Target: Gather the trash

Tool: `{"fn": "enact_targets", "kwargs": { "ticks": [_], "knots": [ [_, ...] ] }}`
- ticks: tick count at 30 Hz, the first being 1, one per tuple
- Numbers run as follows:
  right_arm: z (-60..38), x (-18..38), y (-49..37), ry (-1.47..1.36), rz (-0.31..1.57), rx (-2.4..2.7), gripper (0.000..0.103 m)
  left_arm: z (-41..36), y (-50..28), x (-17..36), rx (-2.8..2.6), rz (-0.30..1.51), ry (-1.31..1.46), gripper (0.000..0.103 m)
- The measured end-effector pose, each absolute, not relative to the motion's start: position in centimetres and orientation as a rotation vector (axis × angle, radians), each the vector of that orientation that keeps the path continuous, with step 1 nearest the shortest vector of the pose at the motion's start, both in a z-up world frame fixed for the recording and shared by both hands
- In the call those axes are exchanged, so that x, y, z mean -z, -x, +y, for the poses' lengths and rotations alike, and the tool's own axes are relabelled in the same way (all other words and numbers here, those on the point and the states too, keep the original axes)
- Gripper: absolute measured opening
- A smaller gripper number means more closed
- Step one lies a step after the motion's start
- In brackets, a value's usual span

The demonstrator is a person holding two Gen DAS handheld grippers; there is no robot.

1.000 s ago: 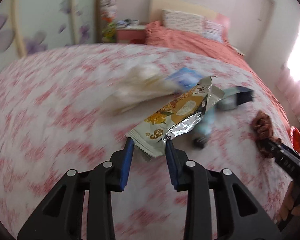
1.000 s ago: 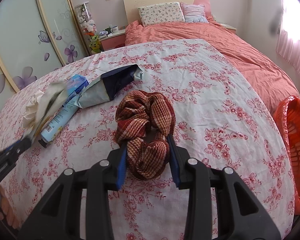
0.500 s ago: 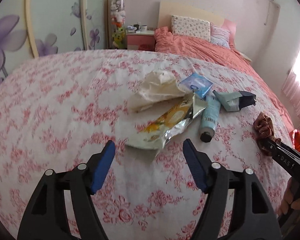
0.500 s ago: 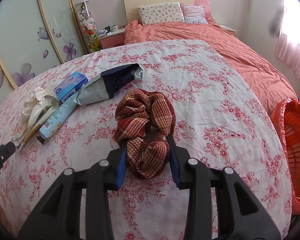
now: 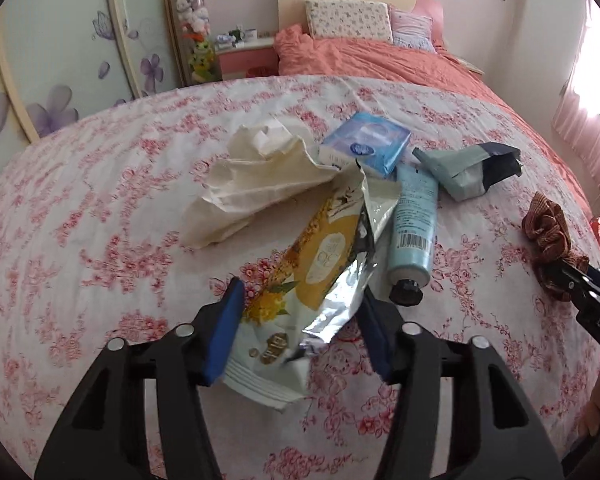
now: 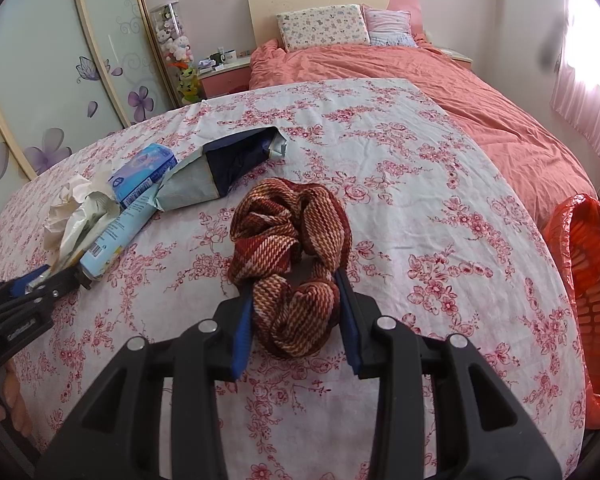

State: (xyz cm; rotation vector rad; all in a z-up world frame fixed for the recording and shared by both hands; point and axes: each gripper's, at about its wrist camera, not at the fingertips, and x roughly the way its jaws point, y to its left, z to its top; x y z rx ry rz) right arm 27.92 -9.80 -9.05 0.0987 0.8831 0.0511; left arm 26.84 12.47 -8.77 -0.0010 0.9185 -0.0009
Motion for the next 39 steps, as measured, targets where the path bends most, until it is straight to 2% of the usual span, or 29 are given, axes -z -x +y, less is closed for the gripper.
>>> {"fn": "enact_targets", "kwargs": {
  "ticks": [1,3,5,12,21,31,39],
  "knots": [
    [-9.8,9.1,-27.9,-0.099,0.883,-0.051,0.037,12.6,-26.8,8.7,0.0,0.918,0.019,0.051],
    [-9.8,9.1,-27.9,-0.101,0.883,-0.052,0.037,13.0,-26.6,8.5,-0.003,0.922,0.061,0.036],
    [-9.9,9.0,-27.8,-0.11,0.879,-0.055,0.035,13.6,-26.2,8.4,0.001,0.94,0.141,0.031],
    [-9.8,8.8,-26.6,-0.074,0.874,-0.061,0.032,12.9,-24.4,8.5,0.002,0.938,0.204,0.031],
    [-9.9,8.8,-26.7,-0.087,0.884,-0.066,0.034,12.2,-23.7,9.0,-0.02,0.869,0.153,0.032],
    [-10.2,8.9,-26.7,-0.096,0.885,-0.067,0.035,12.8,-23.4,8.9,-0.013,0.859,0.21,0.032],
    [-10.2,8.9,-26.7,-0.092,0.886,-0.063,0.036,12.0,-23.7,8.8,-0.048,0.87,0.15,0.032]
  ]
}}
